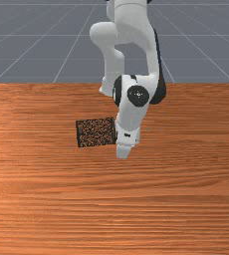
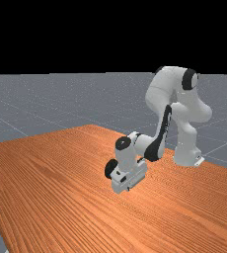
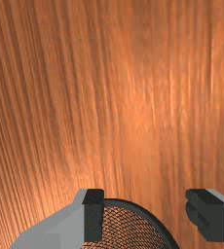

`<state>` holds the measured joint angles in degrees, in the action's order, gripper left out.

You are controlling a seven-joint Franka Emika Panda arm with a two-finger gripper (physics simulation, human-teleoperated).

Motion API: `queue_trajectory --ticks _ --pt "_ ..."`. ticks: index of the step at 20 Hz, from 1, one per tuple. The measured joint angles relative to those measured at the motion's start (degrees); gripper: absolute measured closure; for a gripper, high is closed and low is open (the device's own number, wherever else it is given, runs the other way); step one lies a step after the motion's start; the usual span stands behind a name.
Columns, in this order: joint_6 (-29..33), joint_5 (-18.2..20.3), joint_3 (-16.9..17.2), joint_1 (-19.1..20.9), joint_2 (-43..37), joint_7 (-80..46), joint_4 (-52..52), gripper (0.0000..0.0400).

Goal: Rotate the holder till the hole upward

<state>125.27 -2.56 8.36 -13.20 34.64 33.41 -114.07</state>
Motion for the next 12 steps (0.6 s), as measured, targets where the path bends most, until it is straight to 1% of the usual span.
queue_trajectory --ticks 1,2,4,5,6,7,8,9,10,11,12 --pt "4.31 -26.70 14.10 -14.96 -1.79 -25.89 -1.44 0.0251" --pt "4.32 -26.87 14.24 -14.92 -1.82 -25.95 -1.38 0.0309" --pt "4.49 -26.92 14.31 -14.78 -1.84 -25.82 -1.47 0.0330" --pt "-18.85 -31.94 19.71 -19.08 11.90 -32.98 18.90 0.0349" --pt "7.48 -26.75 13.94 -14.51 3.79 -28.32 2.25 0.0358" --pt "9.10 -24.19 12.04 -12.39 2.46 -25.03 1.10 0.0366" --pt "9.14 -23.56 11.71 -11.94 1.66 -24.09 0.80 0.0366" --pt "10.08 -18.43 8.41 -8.36 -0.03 -18.13 -0.25 0.0367" --pt "9.60 -15.12 6.77 -6.48 -1.49 -14.31 -0.70 0.0367" --pt "8.39 -10.77 4.88 -4.35 -2.96 -9.50 -0.86 0.0367" --pt "7.95 -10.83 5.51 -4.72 -4.38 -9.28 -1.21 0.0368"
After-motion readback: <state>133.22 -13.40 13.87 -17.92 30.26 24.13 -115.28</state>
